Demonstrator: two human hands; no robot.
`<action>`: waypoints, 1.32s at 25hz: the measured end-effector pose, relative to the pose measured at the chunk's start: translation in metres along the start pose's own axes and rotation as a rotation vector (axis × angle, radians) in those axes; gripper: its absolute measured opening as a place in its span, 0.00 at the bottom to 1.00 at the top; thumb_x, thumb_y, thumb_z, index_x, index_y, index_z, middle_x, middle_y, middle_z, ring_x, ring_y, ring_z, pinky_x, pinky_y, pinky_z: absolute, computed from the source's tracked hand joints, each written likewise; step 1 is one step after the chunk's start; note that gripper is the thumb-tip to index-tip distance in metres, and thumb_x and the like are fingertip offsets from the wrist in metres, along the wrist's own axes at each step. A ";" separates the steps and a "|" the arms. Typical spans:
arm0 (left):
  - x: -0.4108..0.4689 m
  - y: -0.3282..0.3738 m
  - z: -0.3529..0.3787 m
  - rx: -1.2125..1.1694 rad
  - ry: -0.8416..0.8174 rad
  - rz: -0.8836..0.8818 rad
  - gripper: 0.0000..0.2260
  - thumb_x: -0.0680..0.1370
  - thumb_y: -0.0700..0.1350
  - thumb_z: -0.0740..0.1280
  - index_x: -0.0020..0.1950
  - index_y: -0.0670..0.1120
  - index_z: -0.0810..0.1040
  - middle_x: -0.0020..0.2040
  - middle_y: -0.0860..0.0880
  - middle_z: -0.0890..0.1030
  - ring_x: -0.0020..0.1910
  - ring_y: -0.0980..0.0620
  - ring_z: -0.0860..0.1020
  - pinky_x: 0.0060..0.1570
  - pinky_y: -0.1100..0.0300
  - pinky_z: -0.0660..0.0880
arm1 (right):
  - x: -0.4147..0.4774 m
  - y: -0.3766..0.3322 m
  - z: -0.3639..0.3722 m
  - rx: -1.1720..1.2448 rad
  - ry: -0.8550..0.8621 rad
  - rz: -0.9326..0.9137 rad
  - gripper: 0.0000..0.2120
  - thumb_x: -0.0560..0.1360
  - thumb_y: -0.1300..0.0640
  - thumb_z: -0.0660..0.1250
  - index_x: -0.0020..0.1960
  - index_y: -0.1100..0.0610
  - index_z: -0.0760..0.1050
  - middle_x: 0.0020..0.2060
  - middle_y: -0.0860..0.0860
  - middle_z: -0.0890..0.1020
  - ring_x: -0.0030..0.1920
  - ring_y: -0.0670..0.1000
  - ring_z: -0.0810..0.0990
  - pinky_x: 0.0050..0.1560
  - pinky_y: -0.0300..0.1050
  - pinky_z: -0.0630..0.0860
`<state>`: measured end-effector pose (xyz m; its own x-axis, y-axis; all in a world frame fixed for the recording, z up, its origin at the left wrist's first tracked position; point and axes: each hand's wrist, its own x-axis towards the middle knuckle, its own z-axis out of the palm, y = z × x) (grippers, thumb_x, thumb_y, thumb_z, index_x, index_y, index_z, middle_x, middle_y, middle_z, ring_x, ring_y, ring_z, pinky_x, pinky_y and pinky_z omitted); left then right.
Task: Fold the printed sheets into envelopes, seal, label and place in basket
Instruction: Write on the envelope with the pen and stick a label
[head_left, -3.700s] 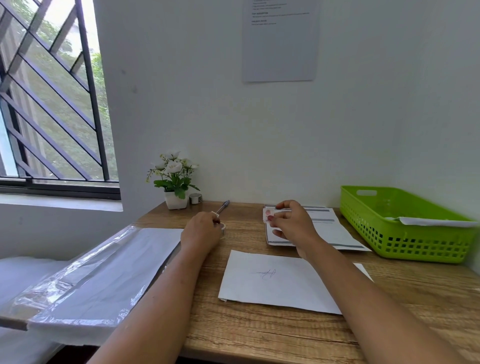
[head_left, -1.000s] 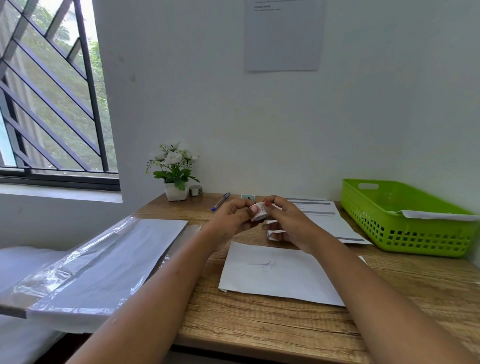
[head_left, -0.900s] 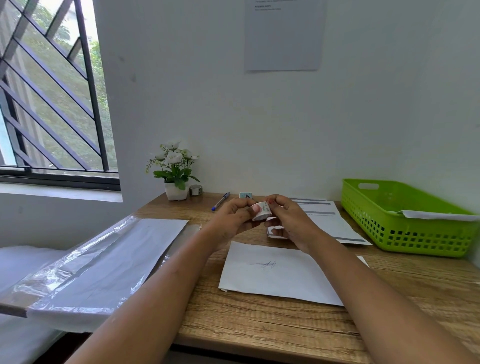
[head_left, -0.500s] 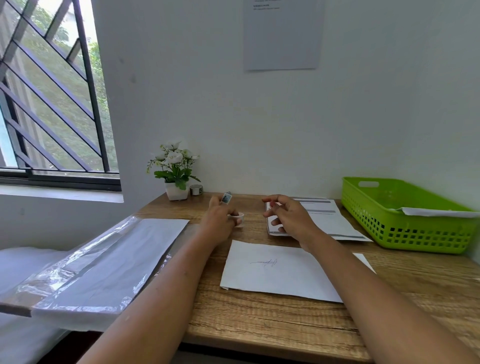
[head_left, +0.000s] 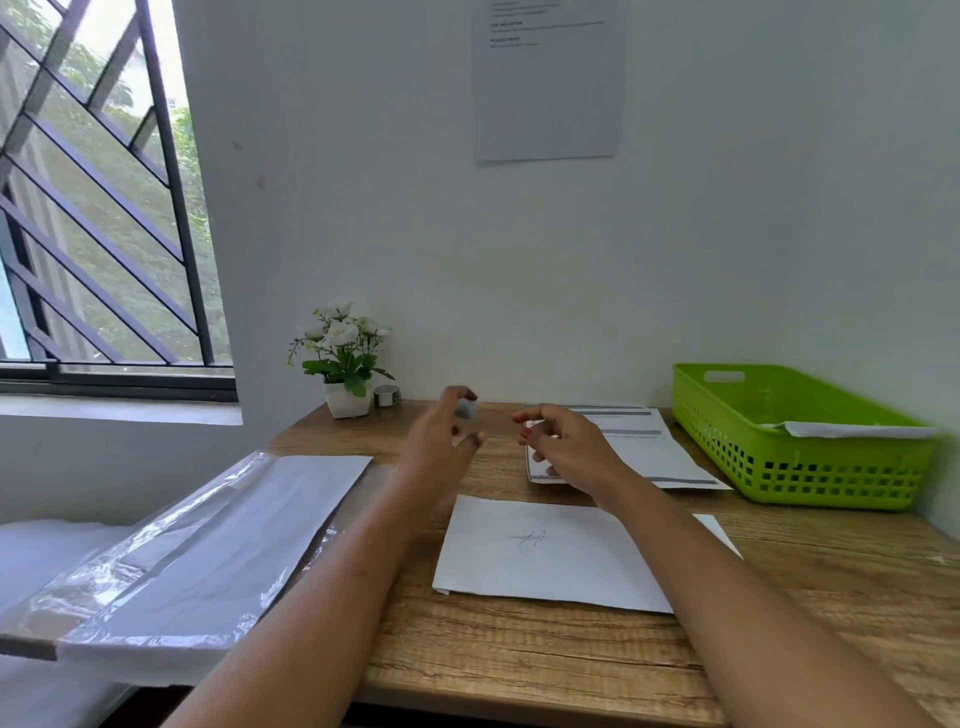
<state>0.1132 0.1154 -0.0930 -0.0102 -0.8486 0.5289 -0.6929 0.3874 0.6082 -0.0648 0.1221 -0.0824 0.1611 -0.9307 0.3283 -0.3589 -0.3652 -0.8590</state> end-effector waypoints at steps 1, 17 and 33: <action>-0.003 0.011 0.002 -0.290 -0.050 -0.009 0.22 0.76 0.39 0.66 0.65 0.54 0.64 0.51 0.45 0.80 0.50 0.46 0.79 0.48 0.55 0.76 | 0.000 -0.002 -0.001 0.037 -0.002 -0.004 0.06 0.77 0.52 0.65 0.53 0.45 0.76 0.50 0.50 0.81 0.46 0.47 0.79 0.42 0.40 0.77; -0.007 0.030 0.013 -1.032 -0.203 -0.258 0.26 0.78 0.33 0.61 0.67 0.59 0.61 0.46 0.43 0.84 0.42 0.49 0.83 0.39 0.58 0.80 | 0.007 -0.005 -0.003 0.155 0.142 -0.050 0.03 0.76 0.59 0.67 0.48 0.52 0.79 0.45 0.48 0.81 0.43 0.46 0.80 0.31 0.33 0.76; -0.038 0.123 0.066 -0.038 -0.605 0.207 0.25 0.75 0.46 0.68 0.69 0.52 0.62 0.62 0.47 0.77 0.57 0.46 0.75 0.55 0.57 0.70 | -0.076 0.024 -0.137 -0.474 0.025 0.083 0.07 0.77 0.62 0.65 0.45 0.53 0.81 0.43 0.50 0.83 0.42 0.46 0.80 0.40 0.35 0.75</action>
<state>-0.0196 0.1716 -0.0773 -0.5541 -0.8038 0.2164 -0.6067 0.5680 0.5562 -0.2115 0.1812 -0.0737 0.0939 -0.9553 0.2802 -0.7503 -0.2530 -0.6108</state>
